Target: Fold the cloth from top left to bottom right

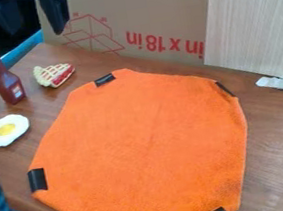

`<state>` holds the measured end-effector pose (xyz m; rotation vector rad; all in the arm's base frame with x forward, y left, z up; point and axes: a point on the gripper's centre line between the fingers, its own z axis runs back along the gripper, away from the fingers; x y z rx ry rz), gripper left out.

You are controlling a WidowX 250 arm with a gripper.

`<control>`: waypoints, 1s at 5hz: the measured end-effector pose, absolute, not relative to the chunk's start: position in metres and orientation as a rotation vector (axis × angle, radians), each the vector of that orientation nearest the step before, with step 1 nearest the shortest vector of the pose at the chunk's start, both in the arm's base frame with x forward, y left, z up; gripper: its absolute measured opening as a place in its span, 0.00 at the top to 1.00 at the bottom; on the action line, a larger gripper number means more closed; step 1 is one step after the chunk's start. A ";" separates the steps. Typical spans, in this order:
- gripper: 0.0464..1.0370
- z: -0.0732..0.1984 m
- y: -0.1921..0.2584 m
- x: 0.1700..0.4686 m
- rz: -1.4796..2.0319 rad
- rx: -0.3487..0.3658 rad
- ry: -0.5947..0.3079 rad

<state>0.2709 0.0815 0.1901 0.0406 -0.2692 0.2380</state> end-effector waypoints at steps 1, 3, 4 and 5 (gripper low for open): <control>0.04 0.184 0.082 0.271 0.239 0.034 -0.249; 0.04 0.137 0.145 0.273 0.406 0.005 -0.192; 0.04 0.118 0.172 0.271 0.456 0.038 -0.184; 0.04 0.108 0.196 0.265 0.502 0.082 -0.191</control>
